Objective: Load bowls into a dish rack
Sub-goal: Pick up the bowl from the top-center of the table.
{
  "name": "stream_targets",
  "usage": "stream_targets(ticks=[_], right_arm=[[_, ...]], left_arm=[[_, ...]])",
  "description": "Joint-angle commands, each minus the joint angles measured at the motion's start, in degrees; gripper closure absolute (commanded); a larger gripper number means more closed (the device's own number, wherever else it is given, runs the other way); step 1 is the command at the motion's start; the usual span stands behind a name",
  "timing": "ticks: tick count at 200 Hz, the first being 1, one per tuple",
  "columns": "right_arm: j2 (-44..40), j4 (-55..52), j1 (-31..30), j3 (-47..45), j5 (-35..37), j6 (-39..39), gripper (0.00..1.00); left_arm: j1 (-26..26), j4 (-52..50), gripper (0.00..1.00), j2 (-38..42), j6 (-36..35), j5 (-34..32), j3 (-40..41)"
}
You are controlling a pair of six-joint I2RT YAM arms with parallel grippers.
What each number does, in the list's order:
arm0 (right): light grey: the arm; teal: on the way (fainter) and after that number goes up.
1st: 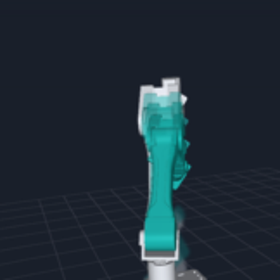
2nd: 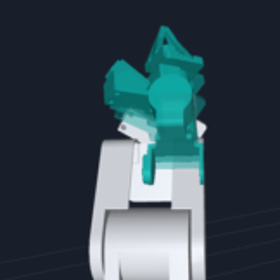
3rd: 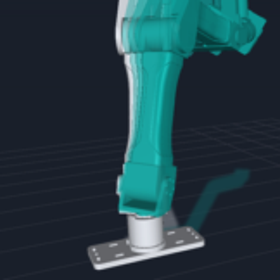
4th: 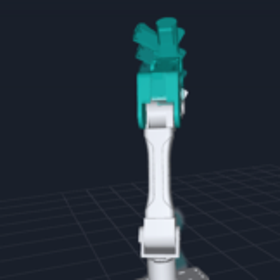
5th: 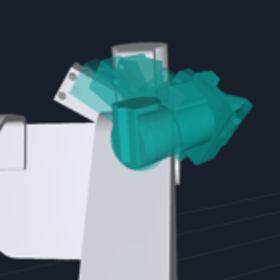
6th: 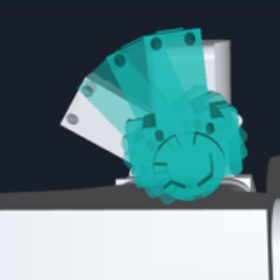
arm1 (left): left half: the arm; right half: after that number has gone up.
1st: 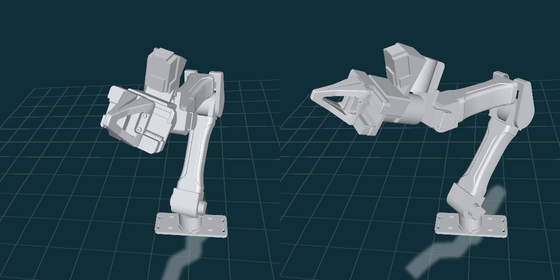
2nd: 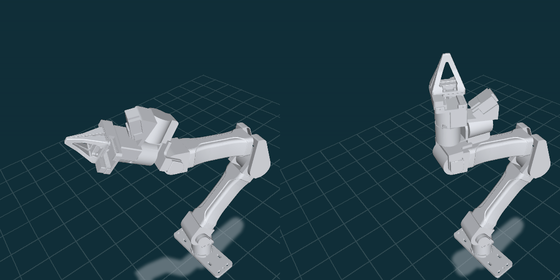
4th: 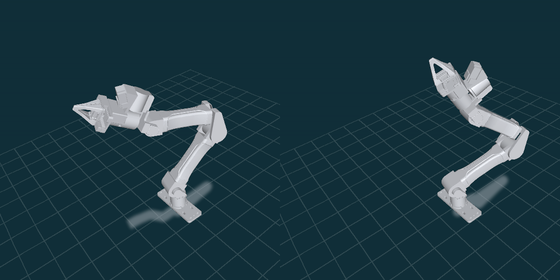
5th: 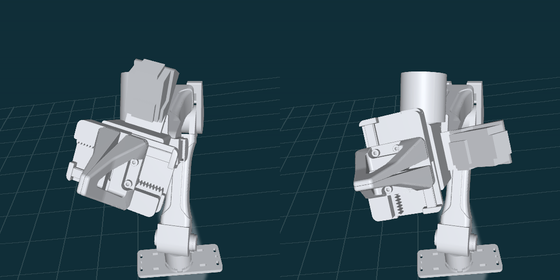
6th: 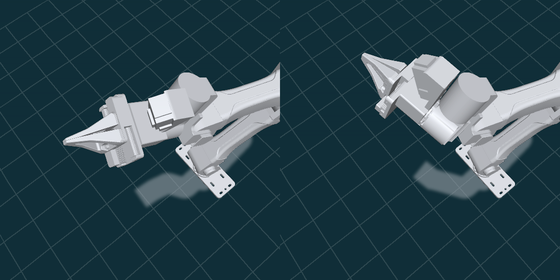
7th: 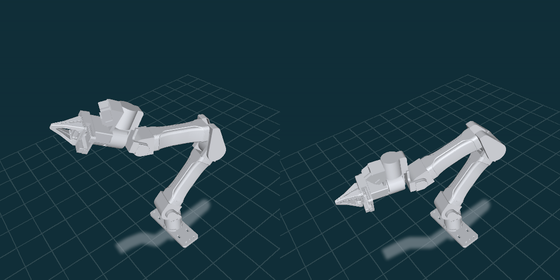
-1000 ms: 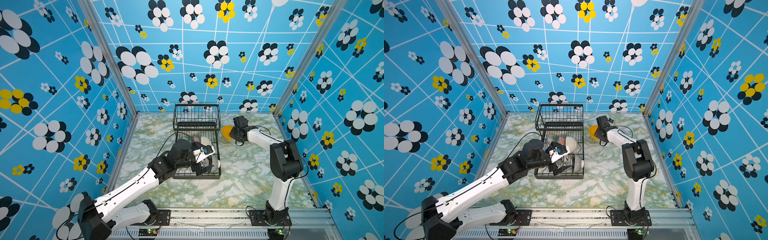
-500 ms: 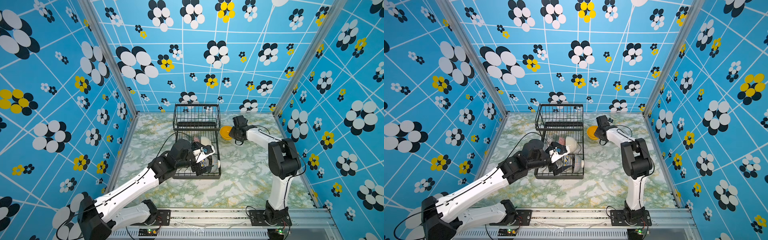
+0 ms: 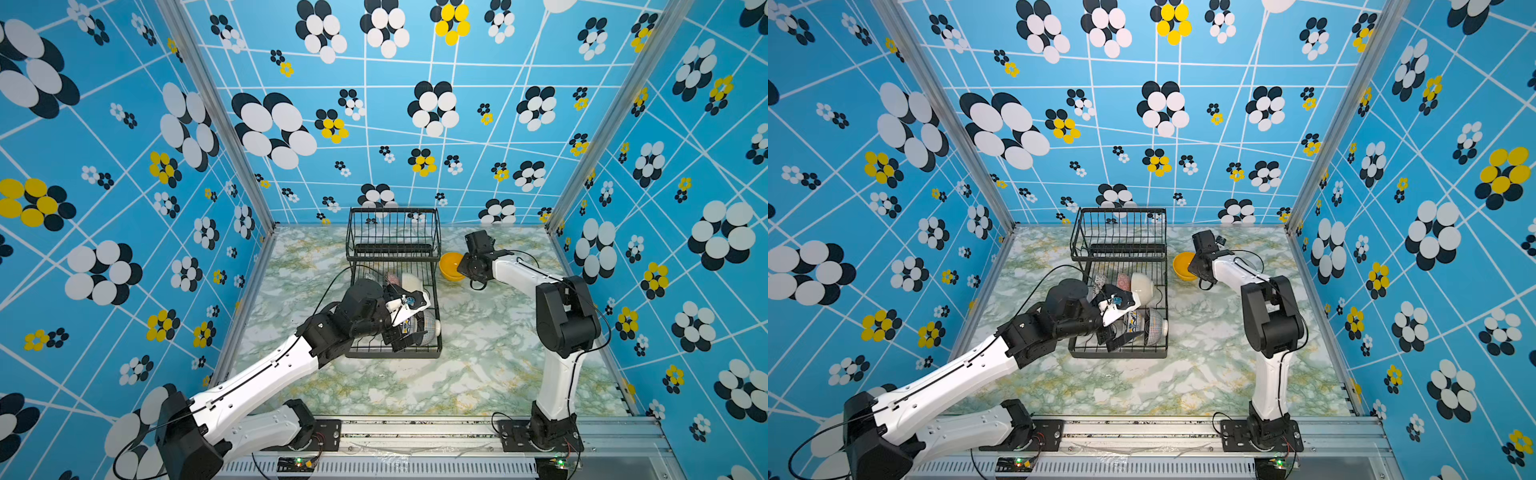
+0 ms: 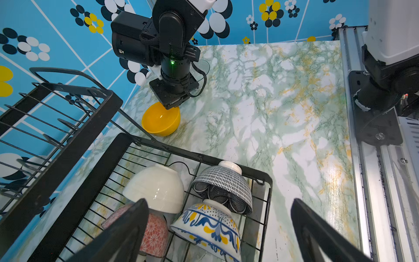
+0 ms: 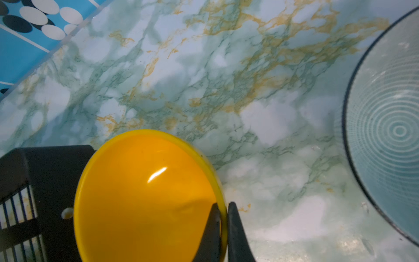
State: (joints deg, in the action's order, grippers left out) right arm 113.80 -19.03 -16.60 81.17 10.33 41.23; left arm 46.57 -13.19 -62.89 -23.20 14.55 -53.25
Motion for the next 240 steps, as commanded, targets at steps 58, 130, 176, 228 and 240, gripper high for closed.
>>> stream_targets(ticks=[58,130,176,228,240], right_arm=[[-20.2,-3.4,0.3,-14.8,3.8,-8.1,1.00],[-31.1,-24.0,-5.4,-13.8,16.7,-14.0,1.00],[-35.2,-31.7,-11.5,-11.7,14.0,-13.5,1.00],[-33.9,-43.1,-18.5,-6.4,15.8,-12.3,1.00],[-34.1,-44.9,-20.1,-5.5,18.1,-11.9,1.00]], left_arm=[[0.0,6.4,0.01,-0.4,3.3,-6.1,2.5],[6.3,6.8,0.06,-0.8,-4.3,-7.7,3.1],[13.1,9.4,0.23,-2.4,-13.3,-9.5,3.5],[17.3,4.1,0.38,-4.6,-23.5,-9.3,0.4],[18.2,1.8,0.41,-6.1,-25.0,-11.0,-1.3]])
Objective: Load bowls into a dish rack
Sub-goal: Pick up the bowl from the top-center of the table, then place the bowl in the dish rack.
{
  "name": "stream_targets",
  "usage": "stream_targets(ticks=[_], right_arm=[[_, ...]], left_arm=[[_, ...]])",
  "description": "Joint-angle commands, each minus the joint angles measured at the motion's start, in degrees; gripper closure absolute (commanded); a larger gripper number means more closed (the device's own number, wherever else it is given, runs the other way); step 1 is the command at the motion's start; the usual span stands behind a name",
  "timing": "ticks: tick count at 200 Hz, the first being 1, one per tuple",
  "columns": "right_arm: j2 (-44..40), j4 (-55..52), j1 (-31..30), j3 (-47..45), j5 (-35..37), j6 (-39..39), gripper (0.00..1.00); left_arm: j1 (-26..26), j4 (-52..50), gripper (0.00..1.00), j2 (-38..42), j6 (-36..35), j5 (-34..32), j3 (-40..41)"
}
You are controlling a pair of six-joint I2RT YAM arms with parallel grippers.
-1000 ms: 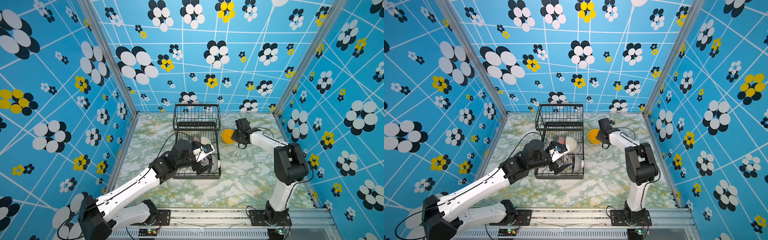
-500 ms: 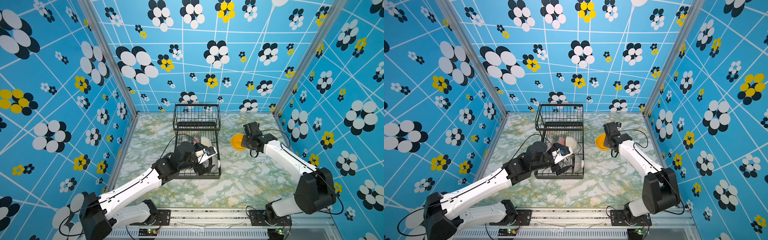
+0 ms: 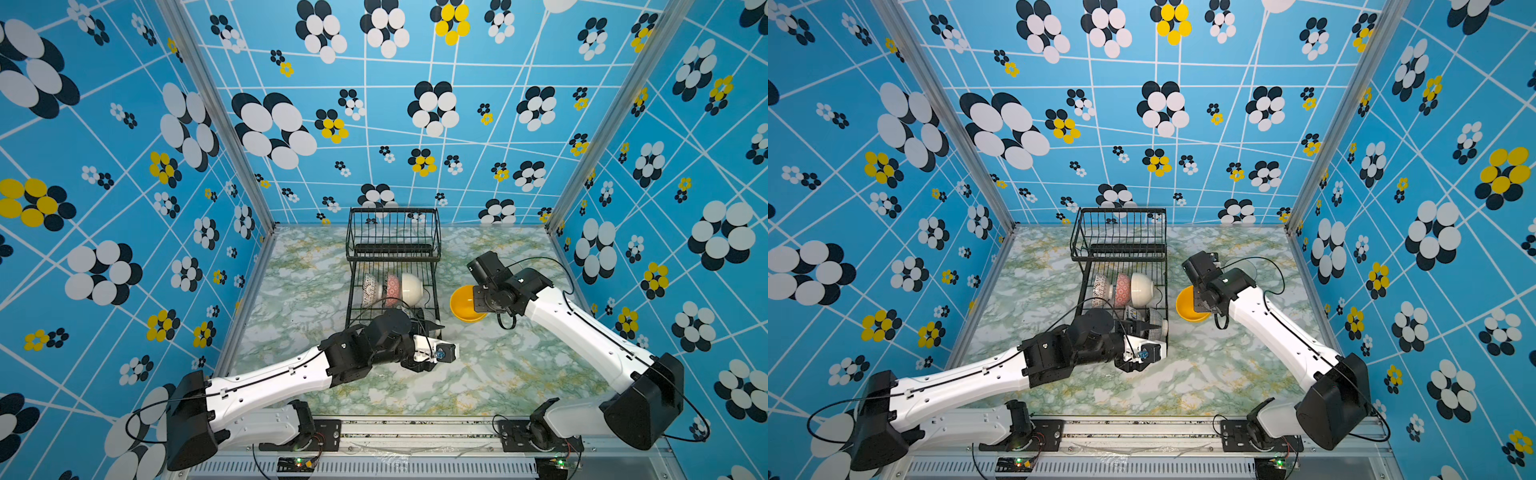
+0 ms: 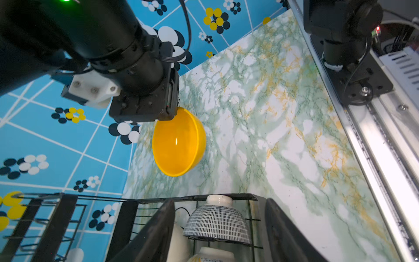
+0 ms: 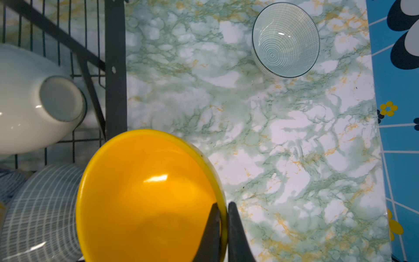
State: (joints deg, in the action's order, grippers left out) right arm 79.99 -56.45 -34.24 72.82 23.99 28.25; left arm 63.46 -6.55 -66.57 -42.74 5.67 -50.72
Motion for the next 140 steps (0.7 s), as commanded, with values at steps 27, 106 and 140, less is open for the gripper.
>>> stream_targets(ticks=[27,106,140], right_arm=[[-0.3,-10.1,-4.5,5.1,6.3,1.5,1.00],[3.2,-13.5,-10.8,11.2,11.9,1.8,1.00],[3.0,-13.5,-11.3,11.1,11.7,1.9,1.00]], left_arm=[[3.2,-8.4,0.47,-6.9,-10.5,-6.5,-7.1],[3.4,-6.0,0.62,-17.1,-11.0,-11.9,-13.6],[3.2,-4.7,0.63,-19.4,-11.8,-14.2,-14.8]])
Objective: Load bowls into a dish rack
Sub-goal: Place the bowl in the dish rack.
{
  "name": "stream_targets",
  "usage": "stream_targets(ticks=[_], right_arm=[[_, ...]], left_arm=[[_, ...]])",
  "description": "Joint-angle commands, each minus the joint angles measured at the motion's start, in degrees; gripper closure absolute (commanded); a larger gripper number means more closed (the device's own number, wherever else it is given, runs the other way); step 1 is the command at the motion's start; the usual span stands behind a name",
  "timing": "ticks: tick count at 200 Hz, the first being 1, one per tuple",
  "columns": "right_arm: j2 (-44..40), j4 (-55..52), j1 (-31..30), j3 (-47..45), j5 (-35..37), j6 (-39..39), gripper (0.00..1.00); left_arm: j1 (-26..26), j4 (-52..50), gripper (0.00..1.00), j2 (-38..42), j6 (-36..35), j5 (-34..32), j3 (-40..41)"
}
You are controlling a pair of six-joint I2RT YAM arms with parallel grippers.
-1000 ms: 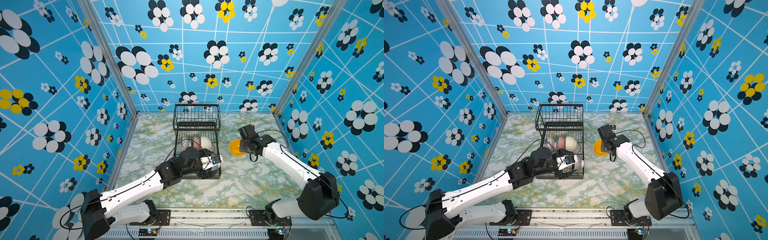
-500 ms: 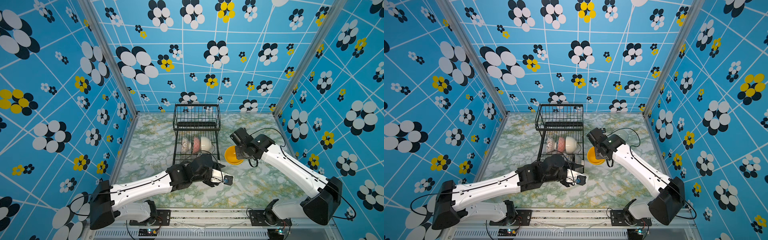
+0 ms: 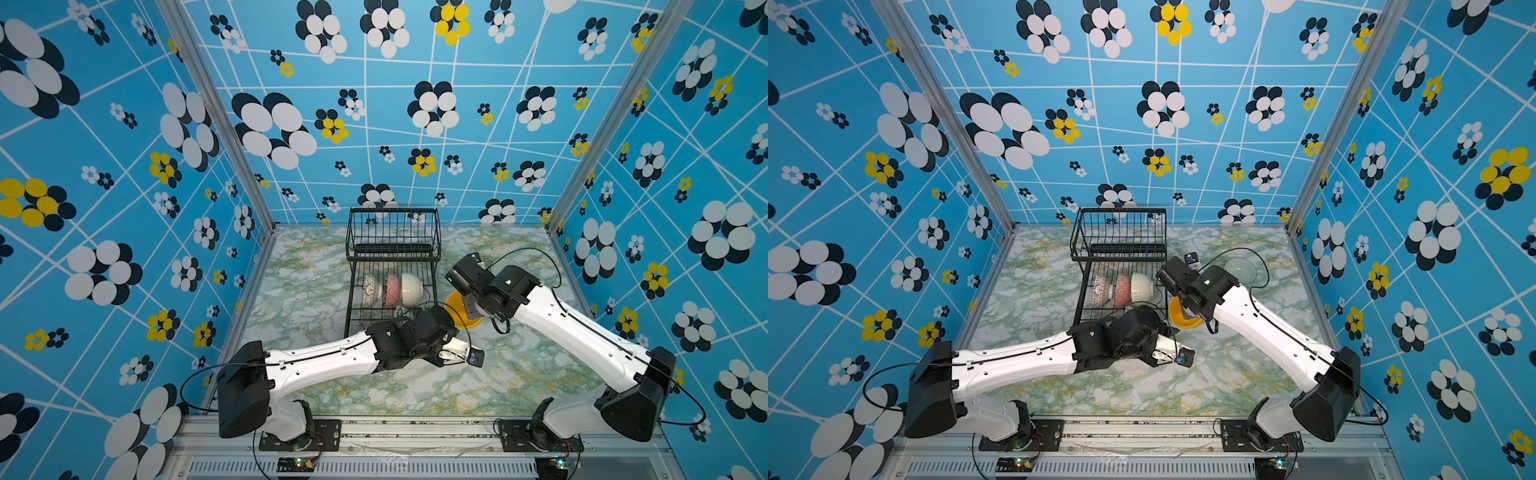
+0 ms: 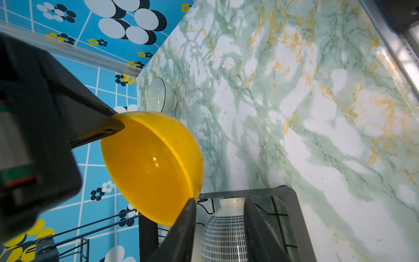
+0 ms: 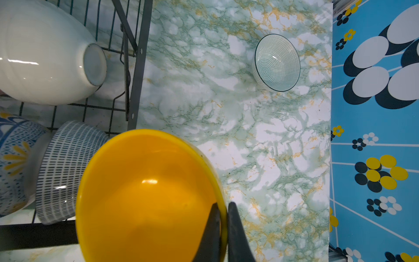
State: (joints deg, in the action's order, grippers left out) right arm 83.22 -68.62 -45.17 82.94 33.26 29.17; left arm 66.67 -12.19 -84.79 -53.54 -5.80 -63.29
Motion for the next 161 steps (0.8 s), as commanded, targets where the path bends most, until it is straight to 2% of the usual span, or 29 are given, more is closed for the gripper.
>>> stream_targets(ticks=[1,103,146,161], right_arm=[[-0.2,-1.3,-0.3,1.0,2.5,1.0,1.00],[-1.3,-0.6,-1.1,-0.3,1.1,1.3,1.00],[-1.7,-0.6,-1.2,-0.3,1.1,1.5,1.00],[-1.6,-0.6,-1.2,-0.3,1.1,1.6,1.00]], left_arm=[[0.0,1.0,0.63,-1.3,-1.0,-2.7,-2.2],[-0.1,2.7,0.67,-6.5,-2.3,-6.4,-5.7],[-0.1,2.8,0.71,-8.4,-2.1,-6.7,-6.6],[-0.1,2.5,0.76,-8.8,-1.9,-6.9,-6.9]])
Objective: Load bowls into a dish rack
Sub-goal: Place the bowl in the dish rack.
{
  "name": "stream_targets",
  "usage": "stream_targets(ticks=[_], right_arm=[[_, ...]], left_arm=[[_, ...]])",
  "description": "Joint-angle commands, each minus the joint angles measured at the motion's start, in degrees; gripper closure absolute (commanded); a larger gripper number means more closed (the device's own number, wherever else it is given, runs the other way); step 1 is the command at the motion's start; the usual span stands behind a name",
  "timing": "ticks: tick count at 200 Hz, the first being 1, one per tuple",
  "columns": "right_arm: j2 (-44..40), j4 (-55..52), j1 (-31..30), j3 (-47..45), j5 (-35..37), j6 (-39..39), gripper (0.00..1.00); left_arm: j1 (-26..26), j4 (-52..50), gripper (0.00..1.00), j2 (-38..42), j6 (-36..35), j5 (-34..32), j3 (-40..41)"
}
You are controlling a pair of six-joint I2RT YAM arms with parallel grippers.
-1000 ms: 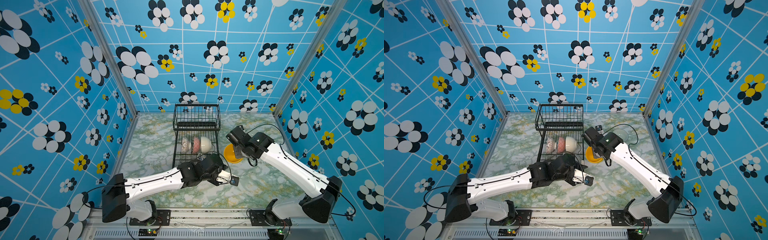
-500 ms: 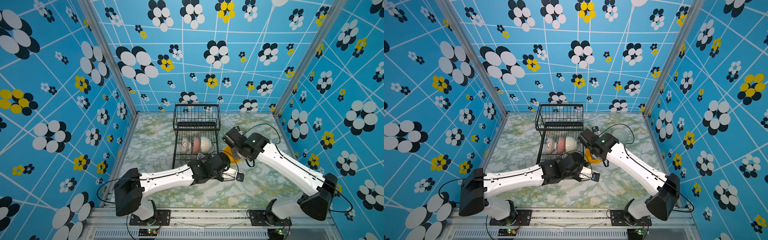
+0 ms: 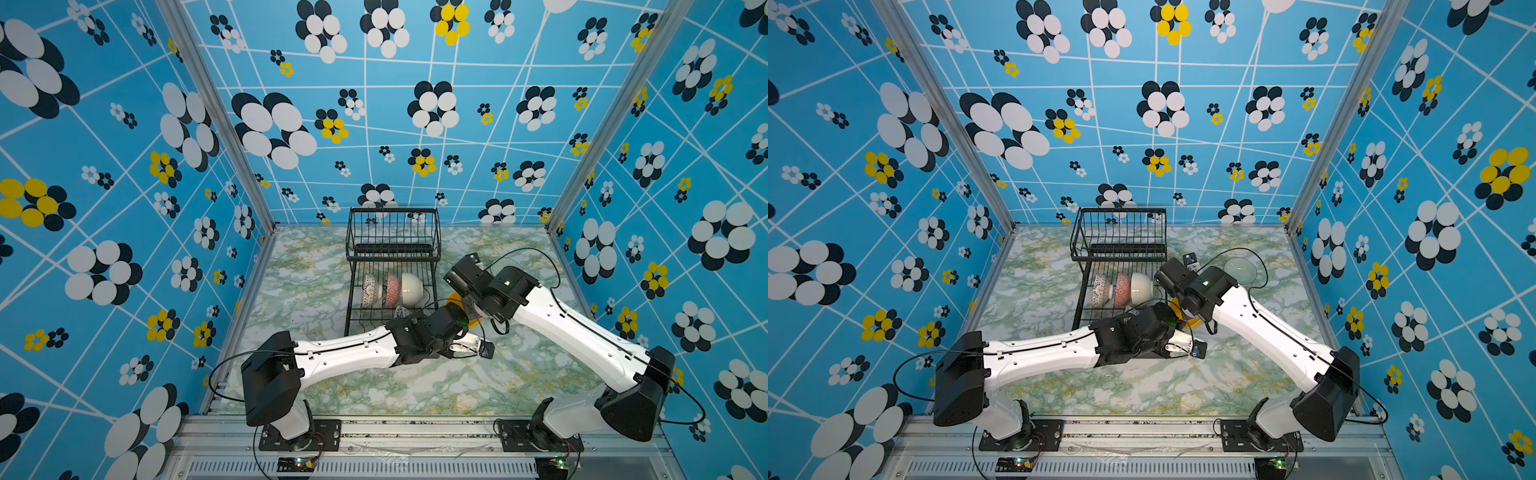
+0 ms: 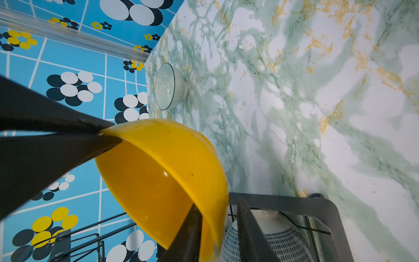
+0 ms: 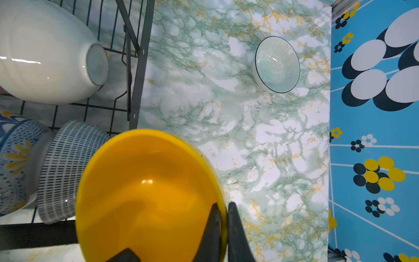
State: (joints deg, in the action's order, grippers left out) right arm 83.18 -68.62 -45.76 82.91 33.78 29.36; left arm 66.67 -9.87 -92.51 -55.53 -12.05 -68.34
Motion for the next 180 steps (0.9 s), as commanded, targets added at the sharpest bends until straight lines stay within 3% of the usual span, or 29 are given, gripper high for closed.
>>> stream_targets(ticks=[1,117,163,180], right_arm=[[-1.5,-0.6,-0.6,-0.3,0.6,1.5,1.00],[-3.6,3.5,-0.6,-3.1,-1.5,2.1,1.00],[-4.6,4.9,-0.5,-4.2,-2.2,2.7,1.00],[-5.4,5.4,-0.5,-4.7,-2.4,2.8,0.88]], left_arm=[[-0.1,0.2,0.76,-1.1,0.1,-0.7,-1.9],[-0.4,-1.9,0.99,-1.7,4.4,-1.0,-2.2],[-0.4,-0.5,1.00,-0.7,4.4,-1.0,-0.9],[-0.3,-0.3,1.00,-0.5,4.7,-1.0,-0.6]])
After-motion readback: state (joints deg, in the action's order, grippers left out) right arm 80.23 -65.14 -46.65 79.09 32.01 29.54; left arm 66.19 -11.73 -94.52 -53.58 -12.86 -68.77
